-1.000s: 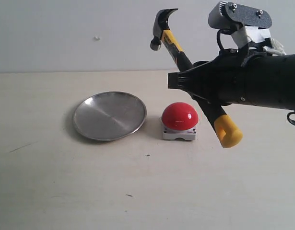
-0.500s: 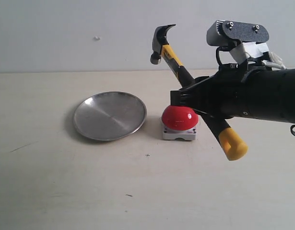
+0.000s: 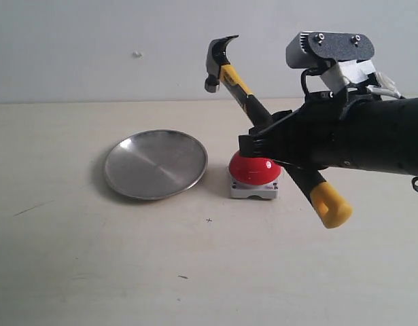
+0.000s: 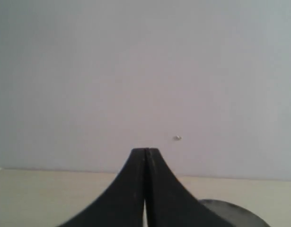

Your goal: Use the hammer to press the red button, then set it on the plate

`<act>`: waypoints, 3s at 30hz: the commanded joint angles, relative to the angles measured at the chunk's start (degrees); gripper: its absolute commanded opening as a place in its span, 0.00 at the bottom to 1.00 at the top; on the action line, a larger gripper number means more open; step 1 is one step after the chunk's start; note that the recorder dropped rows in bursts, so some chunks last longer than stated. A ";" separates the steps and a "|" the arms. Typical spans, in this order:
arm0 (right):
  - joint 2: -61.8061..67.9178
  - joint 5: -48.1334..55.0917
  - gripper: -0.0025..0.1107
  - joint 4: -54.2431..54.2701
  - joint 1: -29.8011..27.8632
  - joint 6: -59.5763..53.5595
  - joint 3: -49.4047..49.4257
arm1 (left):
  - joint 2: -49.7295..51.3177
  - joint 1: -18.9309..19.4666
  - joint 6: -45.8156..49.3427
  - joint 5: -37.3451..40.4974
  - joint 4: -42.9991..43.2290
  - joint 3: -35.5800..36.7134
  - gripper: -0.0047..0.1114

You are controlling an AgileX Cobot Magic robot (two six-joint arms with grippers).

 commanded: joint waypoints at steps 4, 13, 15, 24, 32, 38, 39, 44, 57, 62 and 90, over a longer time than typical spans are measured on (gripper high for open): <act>-1.06 -7.14 0.02 -0.35 -0.17 -0.72 1.02 | -0.33 0.92 -8.40 3.76 -0.22 3.82 0.04; -1.17 -16.35 0.02 -0.61 -0.17 -1.86 4.94 | -0.33 0.92 -7.50 16.98 6.29 3.82 0.04; -1.17 -15.83 0.02 -0.61 -0.17 -1.86 5.75 | -0.33 0.92 -7.50 16.98 6.29 3.82 0.04; 1.09 -9.27 0.02 -0.50 -0.17 -1.74 7.80 | -0.33 0.92 -4.97 16.97 6.42 3.82 0.04; 2.80 -9.80 0.02 -0.01 -0.17 -0.31 7.68 | -0.33 0.92 -4.99 16.97 6.42 3.82 0.04; -4.19 -9.32 0.02 -0.15 -0.17 -0.31 5.25 | -0.33 0.92 -4.99 16.97 6.42 3.82 0.04; -5.84 -9.32 0.02 -0.15 -0.17 -0.31 4.64 | -0.33 0.92 -4.99 16.97 6.42 3.82 0.04; -12.59 -9.32 0.02 0.07 -0.17 -0.31 2.66 | -0.33 0.92 -4.99 16.97 6.42 3.82 0.04; 6.65 -7.55 0.02 3.43 -0.17 -0.24 8.34 | -0.33 0.92 -4.99 16.97 6.42 3.82 0.04; 9.20 -1.71 0.02 5.47 -0.17 -0.15 5.56 | -0.33 0.92 -4.99 16.97 6.42 3.82 0.04; 19.63 10.01 0.02 5.47 -0.17 12.16 -16.39 | -0.33 0.92 -4.99 17.07 6.42 3.82 0.04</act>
